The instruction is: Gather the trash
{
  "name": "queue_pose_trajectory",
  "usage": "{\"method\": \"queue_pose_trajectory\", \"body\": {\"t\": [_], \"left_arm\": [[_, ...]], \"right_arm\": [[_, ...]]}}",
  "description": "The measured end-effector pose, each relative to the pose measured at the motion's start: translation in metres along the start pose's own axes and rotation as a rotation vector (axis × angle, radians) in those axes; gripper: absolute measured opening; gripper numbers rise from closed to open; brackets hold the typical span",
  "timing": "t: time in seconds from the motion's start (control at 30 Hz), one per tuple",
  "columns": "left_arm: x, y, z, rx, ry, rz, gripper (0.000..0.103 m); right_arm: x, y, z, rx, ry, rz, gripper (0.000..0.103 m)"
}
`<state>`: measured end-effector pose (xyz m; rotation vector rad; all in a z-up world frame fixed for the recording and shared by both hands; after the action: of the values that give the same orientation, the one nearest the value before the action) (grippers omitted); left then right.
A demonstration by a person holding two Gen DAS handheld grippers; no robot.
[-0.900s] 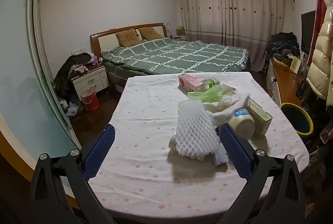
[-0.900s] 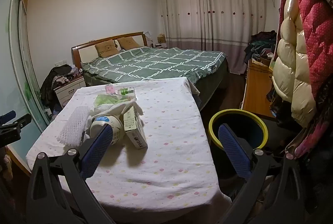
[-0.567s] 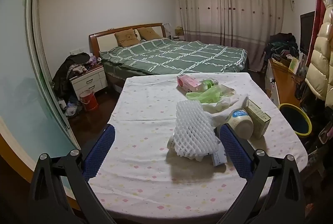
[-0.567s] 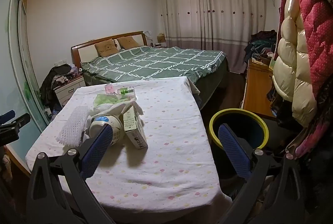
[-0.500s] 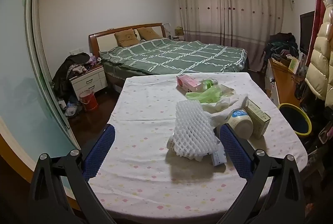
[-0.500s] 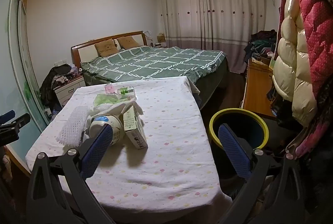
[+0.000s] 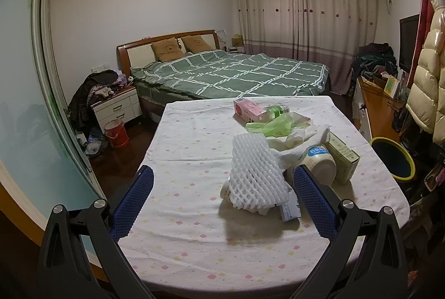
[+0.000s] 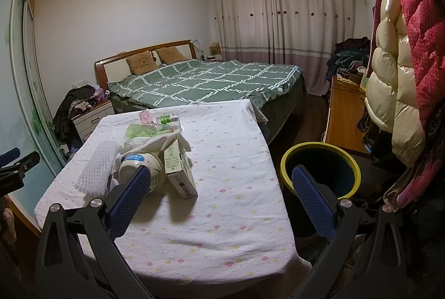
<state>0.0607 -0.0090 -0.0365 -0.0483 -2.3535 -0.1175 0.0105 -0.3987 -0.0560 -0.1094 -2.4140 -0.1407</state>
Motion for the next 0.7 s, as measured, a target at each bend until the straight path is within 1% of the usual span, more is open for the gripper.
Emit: {"method": "queue_pose_trajectory", "body": {"t": [0.6,0.63,0.7], "left_arm": [[-0.0011,0.0019,-0.0023,-0.002,0.003,0.008,0.099],[-0.0013,0.0016,-0.0024,-0.003,0.004,0.009,0.099],[-0.0015,0.0016,-0.0028,-0.002,0.004,0.009,0.099]], "right_arm": [[-0.0060,0.0042,0.0044,-0.002,0.008,-0.003,0.097],[-0.0072,-0.0011,-0.0002,-0.007,0.010,-0.003,0.097],[-0.0087,-0.0001,0.0014,-0.007,0.011,-0.002,0.097]]}}
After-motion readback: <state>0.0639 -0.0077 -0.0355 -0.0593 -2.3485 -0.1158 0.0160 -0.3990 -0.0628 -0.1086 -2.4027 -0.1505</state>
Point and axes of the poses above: each gripper's, at about its wrist camera, not at the fingertips, and x roughly against the way its jaws point, y to its left, z to its underside, the point moved 7 cm from there along -x, roughly the way its jaws point, and after that the axes turned 15 degrees about y, right-handed, at the moved point
